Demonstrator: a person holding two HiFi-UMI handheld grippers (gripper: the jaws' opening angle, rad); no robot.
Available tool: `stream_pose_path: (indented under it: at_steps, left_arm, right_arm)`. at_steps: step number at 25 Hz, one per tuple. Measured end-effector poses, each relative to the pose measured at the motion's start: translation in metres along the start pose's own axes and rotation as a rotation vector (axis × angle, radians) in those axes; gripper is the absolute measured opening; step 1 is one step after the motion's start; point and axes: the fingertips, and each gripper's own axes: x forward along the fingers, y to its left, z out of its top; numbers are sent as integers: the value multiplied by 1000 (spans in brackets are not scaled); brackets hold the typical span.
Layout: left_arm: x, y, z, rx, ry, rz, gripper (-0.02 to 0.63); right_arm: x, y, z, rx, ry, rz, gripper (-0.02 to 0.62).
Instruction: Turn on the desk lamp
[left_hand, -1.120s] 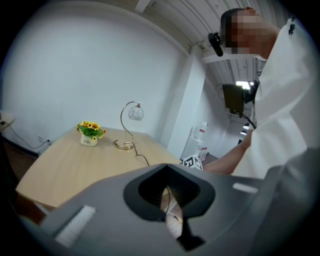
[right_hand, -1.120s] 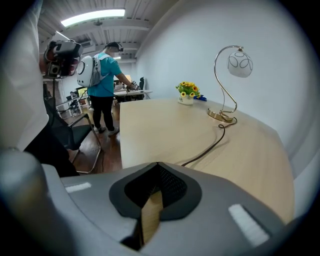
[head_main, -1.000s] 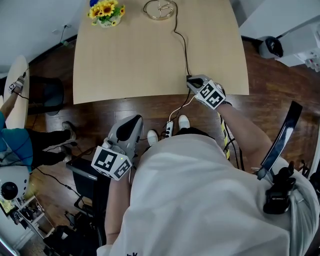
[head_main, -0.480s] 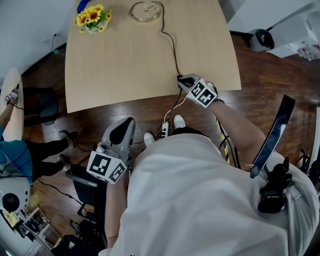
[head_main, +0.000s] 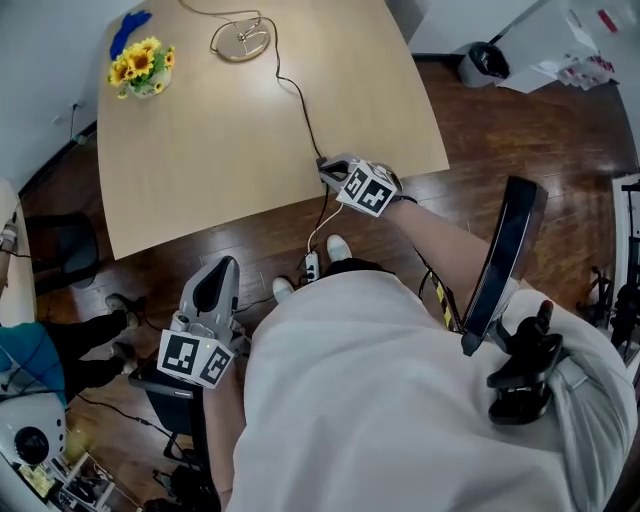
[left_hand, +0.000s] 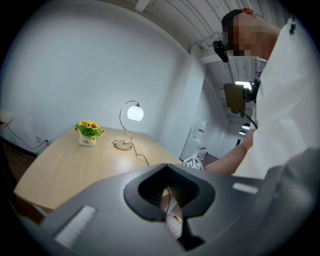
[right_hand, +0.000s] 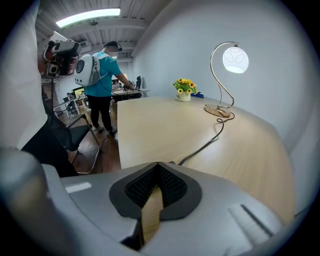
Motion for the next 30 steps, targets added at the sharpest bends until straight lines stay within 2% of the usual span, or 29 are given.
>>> stream_pose_path:
  at_steps: [7, 16, 24, 30]
  left_arm:
    - [0, 1, 4, 5, -3, 3, 18]
    - [-10, 9, 4, -3, -10, 8, 18]
    - [-42, 19, 5, 6, -40, -58, 18]
    - [-66, 19, 1, 28, -45, -139, 18]
  right_arm:
    - [-2, -9, 1, -26, 22, -9, 3]
    - [-13, -23, 7, 24, -55, -55, 3]
    - [-54, 10, 42, 102, -116, -142, 3]
    - [-85, 60, 65, 155, -163, -195, 3]
